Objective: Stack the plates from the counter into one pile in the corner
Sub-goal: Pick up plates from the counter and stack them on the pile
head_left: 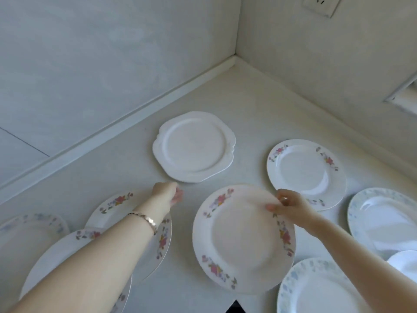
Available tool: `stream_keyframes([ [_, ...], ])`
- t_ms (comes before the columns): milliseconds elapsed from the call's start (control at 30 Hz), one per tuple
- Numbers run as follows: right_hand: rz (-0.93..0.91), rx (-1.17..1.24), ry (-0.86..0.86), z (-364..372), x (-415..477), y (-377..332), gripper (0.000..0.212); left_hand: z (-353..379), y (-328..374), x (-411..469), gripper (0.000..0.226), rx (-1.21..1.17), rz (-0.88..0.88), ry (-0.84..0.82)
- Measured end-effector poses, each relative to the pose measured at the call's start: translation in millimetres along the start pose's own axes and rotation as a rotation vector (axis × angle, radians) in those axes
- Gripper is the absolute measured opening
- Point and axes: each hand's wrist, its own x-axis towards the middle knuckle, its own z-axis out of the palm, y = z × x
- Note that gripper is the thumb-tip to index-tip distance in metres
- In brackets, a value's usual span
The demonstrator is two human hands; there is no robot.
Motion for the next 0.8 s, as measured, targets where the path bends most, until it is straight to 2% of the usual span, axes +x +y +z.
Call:
stream_keyframes([
  [67, -0.022, 0.206, 0.098, -21, -5, -2, 0.026, 9, 10, 7, 0.011, -0.098, -0.023, -0.032],
  [133, -0.032, 0.338, 0.167, -39, -9, -1, 0.04, 17, 13, 17, 0.03, -0.169, -0.027, -0.044],
  [233, -0.013, 0.505, 0.27, -50, -14, 2, 0.031, 27, 15, 29, 0.042, -0.221, -0.026, 0.016],
  [333, 0.015, 0.597, 0.369, -48, -22, 9, 0.054, 31, 10, 38, 0.034, -0.164, 0.013, 0.069],
  [467, 0.056, 0.719, 0.419, -40, -34, 28, 0.038, 32, -20, 27, 0.025, -0.07, -0.057, 0.036],
  [567, 0.079, 0.722, 0.411, -32, -44, 39, 0.063, 31, -50, 4, 0.029, -0.017, -0.07, -0.003],
  [633, 0.066, 0.73, 0.421, -28, -49, 45, 0.075, 27, -66, -12, 0.022, 0.039, -0.041, 0.015],
  [667, 0.062, 0.732, 0.428, -25, -52, 45, 0.073, 24, -75, -19, 0.018, 0.088, -0.027, 0.029],
  [733, 0.069, 0.72, 0.416, -17, -57, 40, 0.049, 18, -93, -29, 0.012, 0.179, -0.013, 0.035],
  [800, 0.098, 0.726, 0.419, -5, -56, 41, 0.027, 11, -108, -38, 0.024, 0.22, -0.025, 0.021],
])
